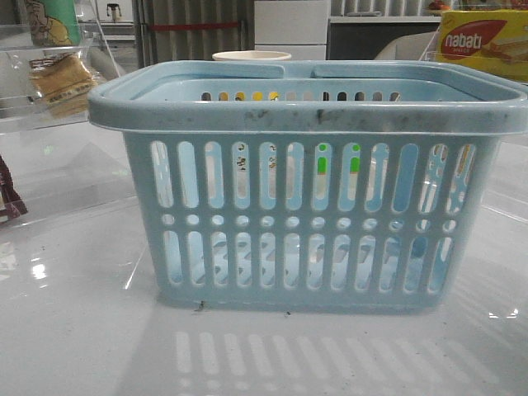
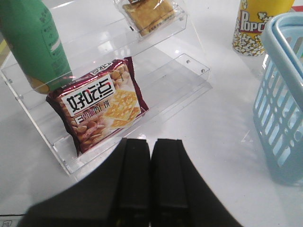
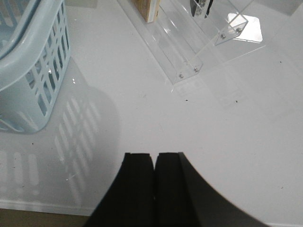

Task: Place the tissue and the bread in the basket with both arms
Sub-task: 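Close the right gripper on the small white-and-black tissue pack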

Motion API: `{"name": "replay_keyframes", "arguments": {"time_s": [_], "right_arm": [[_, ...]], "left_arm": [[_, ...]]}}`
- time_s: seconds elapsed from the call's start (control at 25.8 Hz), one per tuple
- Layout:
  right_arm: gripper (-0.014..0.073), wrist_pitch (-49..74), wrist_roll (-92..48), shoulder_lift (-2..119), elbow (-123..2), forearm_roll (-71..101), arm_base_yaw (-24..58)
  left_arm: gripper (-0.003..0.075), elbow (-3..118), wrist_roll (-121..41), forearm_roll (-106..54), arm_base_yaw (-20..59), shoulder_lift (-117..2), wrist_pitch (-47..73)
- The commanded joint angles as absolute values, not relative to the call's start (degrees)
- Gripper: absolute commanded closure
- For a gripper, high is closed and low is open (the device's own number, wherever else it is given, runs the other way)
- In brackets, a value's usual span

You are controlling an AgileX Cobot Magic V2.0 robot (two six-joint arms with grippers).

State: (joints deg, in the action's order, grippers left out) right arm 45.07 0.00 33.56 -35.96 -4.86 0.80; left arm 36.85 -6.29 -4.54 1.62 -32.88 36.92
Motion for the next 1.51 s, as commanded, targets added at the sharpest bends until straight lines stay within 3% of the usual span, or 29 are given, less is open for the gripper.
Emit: {"name": "replay_keyframes", "arguments": {"time_s": [0.0,0.12,0.19,0.58,1.16,1.47], "right_arm": [[0.0384,41.12,0.0,34.32,-37.4,-5.69,0.89],[0.0133,41.07,0.0,34.32,-37.4,-5.49,0.89],[0.0058,41.07,0.0,34.38,-37.4,-5.49,0.89],[0.0072,40.32,7.17,47.95,-44.99,-10.81,-5.29],[0.0072,43.63,2.51,85.65,-76.37,-7.67,-9.14],[0.0072,43.11,2.41,99.16,-88.22,-7.63,-9.14]], "left_arm": [[0.0542,38.45,-6.24,-5.37,1.73,-34.48,32.11],[0.0379,38.45,-6.24,-5.37,1.73,-35.31,31.34],[0.0326,38.45,-6.24,-5.37,1.73,-35.46,30.66],[0.0338,38.45,-6.24,-5.37,1.73,-35.46,30.09],[0.0338,38.45,-6.24,-5.37,1.73,-35.46,30.09],[0.0339,38.45,-6.24,-5.37,1.73,-35.46,30.09]]}}
